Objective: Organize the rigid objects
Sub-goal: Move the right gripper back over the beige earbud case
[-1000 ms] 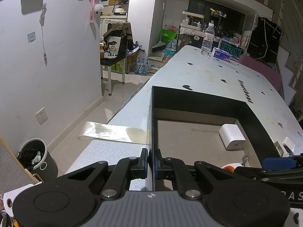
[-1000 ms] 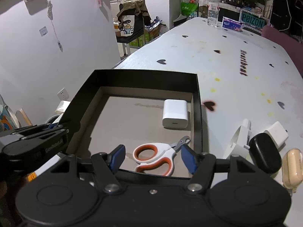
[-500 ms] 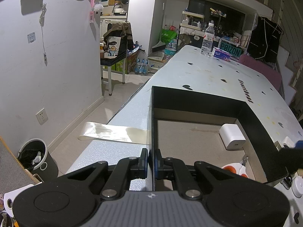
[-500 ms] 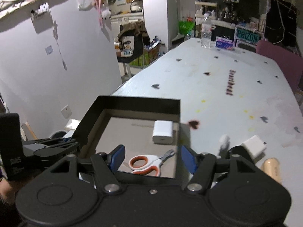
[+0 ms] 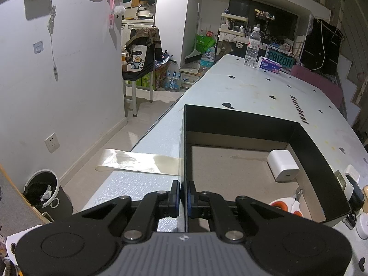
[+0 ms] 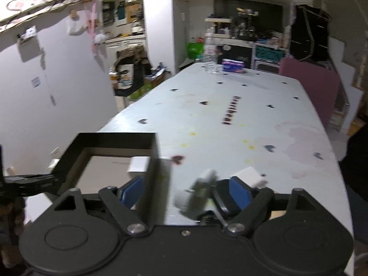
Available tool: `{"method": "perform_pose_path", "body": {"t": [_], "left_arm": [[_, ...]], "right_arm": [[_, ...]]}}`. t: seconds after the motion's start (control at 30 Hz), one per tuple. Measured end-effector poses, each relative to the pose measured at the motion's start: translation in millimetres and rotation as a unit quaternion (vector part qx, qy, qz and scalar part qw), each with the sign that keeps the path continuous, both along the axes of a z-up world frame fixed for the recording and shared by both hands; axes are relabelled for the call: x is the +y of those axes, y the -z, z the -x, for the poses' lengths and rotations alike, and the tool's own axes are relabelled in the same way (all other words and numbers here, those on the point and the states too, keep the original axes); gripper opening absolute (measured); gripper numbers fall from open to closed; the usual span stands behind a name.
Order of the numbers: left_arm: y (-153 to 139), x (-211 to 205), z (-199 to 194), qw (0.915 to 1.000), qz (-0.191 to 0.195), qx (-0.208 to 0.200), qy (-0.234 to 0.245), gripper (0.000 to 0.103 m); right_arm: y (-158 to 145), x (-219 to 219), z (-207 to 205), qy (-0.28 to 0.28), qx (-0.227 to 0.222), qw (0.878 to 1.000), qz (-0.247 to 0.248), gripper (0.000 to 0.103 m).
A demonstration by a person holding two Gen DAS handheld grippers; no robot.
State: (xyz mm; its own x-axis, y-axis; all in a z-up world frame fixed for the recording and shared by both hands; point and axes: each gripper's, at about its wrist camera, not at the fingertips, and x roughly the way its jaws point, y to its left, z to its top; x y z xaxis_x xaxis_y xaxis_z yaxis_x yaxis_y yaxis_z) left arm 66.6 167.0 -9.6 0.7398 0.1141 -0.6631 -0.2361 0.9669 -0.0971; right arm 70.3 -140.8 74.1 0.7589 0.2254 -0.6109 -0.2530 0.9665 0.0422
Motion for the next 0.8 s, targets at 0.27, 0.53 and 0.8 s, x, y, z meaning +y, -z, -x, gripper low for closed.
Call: {"method": "perform_pose_path", "body": {"t": [0.27, 0.53, 0.8], "left_arm": [[1, 1, 0, 1.0000, -0.005, 0.001, -0.001, 0.006], [3, -2, -1, 0.9997, -0.024, 0.010, -0.004, 0.004], [2, -7, -2, 0.9989, -0.044, 0.015, -0.010, 0.003]], "right_arm": [[18, -46, -15, 0.074, -0.006, 0.997, 0.011, 0.090], [44, -81, -39, 0.121, 0.026, 0.992, -0.007, 0.082], [62, -105, -50, 0.133, 0.040, 0.990, -0.019, 0.082]]}}
